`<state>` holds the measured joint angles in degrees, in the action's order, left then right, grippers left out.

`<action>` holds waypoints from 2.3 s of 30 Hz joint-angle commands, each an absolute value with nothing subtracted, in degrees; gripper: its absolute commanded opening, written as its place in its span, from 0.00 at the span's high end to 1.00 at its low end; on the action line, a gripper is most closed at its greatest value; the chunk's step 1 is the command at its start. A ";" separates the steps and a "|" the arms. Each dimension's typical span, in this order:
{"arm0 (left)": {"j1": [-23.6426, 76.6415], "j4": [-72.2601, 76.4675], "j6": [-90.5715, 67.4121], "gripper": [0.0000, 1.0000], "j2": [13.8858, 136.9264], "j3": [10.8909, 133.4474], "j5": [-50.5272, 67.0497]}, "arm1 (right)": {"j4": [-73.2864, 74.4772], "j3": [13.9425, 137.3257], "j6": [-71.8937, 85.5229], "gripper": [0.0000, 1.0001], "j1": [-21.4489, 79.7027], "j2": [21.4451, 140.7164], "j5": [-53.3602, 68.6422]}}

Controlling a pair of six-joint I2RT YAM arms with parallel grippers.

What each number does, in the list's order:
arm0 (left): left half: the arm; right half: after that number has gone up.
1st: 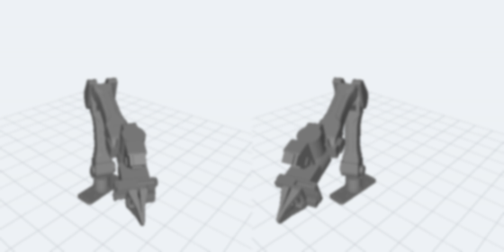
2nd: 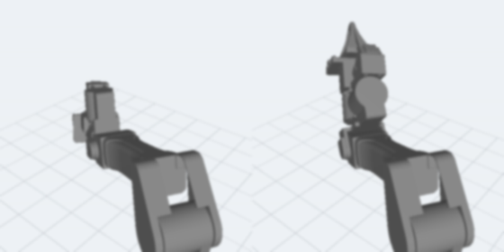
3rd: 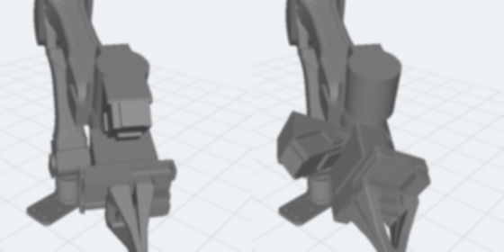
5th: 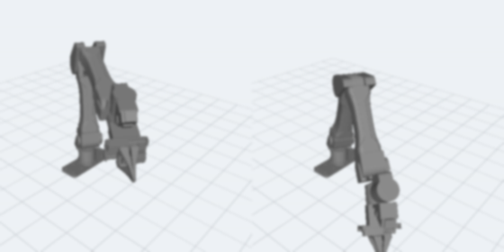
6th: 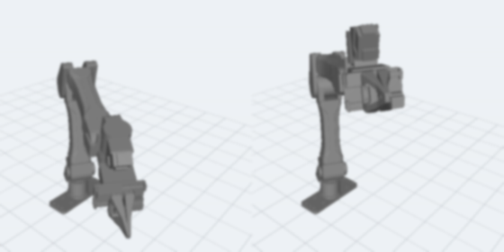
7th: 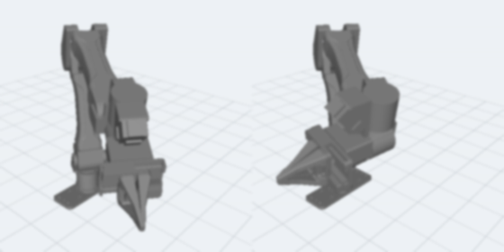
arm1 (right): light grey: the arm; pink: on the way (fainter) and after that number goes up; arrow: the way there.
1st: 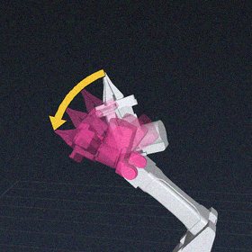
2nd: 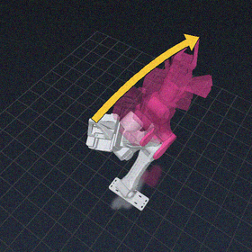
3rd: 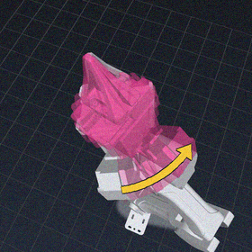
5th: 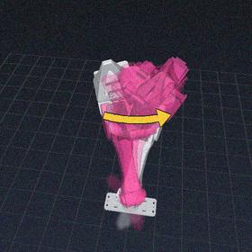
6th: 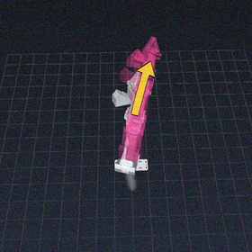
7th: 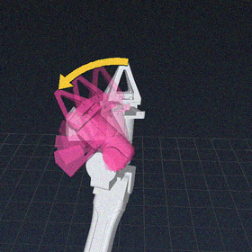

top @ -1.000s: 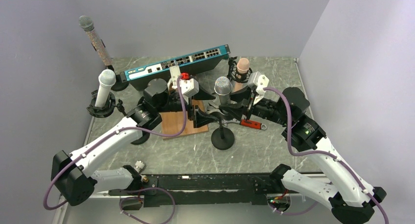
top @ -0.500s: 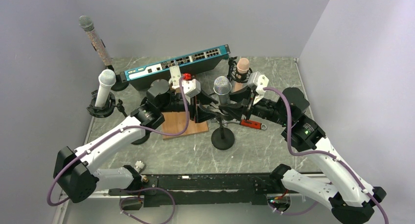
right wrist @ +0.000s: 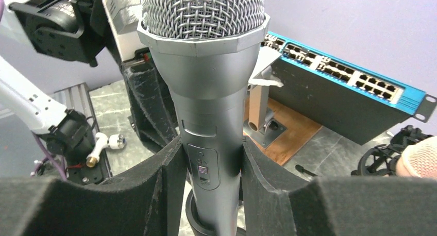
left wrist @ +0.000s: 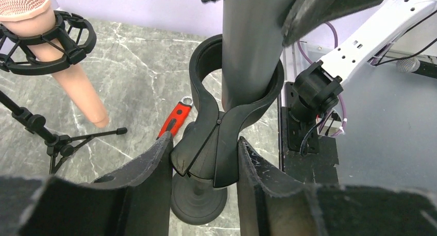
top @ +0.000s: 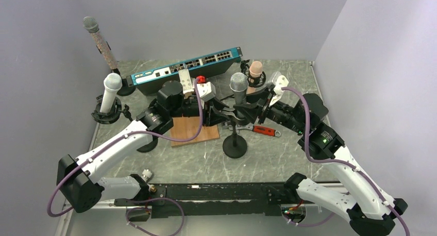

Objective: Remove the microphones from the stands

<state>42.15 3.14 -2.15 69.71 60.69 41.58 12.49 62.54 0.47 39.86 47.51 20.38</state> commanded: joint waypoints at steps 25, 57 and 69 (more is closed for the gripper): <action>46.39 -16.60 -3.15 0.12 73.81 72.00 30.20 | 22.42 68.65 5.33 1.00 40.04 43.35 -43.58; 52.91 -36.66 -10.23 0.32 91.08 104.58 13.96 | 40.10 62.81 16.35 1.00 40.08 31.31 -42.19; 52.98 -37.12 -9.07 0.32 91.71 106.36 14.78 | 39.94 62.22 16.48 1.00 40.08 31.64 -41.27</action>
